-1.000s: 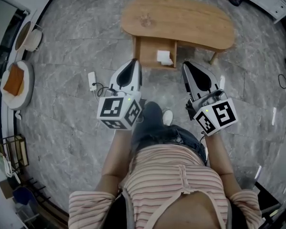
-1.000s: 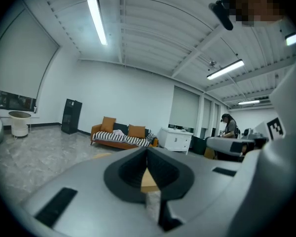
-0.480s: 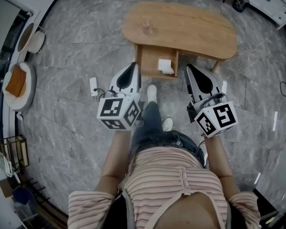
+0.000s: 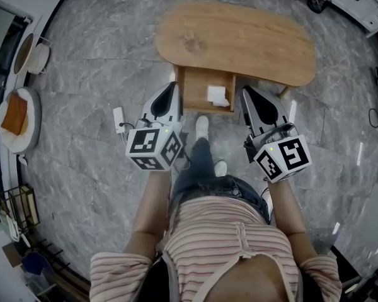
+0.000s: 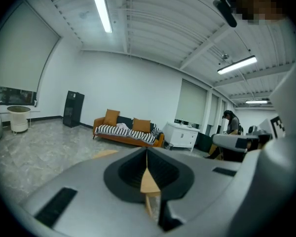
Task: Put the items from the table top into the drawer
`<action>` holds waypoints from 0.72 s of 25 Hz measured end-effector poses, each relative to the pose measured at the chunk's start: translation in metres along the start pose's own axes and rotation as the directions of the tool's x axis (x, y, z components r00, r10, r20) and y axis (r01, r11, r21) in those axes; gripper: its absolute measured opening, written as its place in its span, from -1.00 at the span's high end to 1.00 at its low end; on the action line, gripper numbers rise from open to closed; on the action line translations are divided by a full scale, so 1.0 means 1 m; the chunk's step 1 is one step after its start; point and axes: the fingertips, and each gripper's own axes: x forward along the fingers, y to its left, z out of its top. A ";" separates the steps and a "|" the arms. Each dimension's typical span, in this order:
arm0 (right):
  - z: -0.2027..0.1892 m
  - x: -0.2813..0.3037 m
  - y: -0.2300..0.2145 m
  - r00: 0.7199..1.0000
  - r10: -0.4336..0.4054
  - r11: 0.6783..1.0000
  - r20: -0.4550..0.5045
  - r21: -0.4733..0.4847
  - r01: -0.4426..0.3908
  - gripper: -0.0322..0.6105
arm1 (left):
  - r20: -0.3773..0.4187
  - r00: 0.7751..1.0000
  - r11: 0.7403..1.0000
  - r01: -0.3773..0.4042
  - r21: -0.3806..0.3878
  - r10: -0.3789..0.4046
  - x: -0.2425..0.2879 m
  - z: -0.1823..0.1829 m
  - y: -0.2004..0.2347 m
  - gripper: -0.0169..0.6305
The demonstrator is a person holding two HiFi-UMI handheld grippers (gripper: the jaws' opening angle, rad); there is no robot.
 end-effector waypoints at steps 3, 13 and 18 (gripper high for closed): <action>-0.003 0.035 -0.014 1.000 -0.007 1.000 -0.028 0.010 0.007 0.88 | -0.026 1.000 1.000 0.001 0.000 -0.001 0.031 0.004 0.022 0.91; -0.030 0.163 -0.054 0.988 -0.026 0.999 -0.149 0.023 0.029 0.88 | -0.165 0.986 1.000 0.023 -0.014 -0.025 0.133 -0.008 0.105 0.91; -0.048 0.211 -0.073 0.978 -0.042 0.998 -0.205 0.030 0.049 0.88 | -0.221 0.975 0.999 0.021 -0.039 -0.029 0.177 -0.021 0.138 0.91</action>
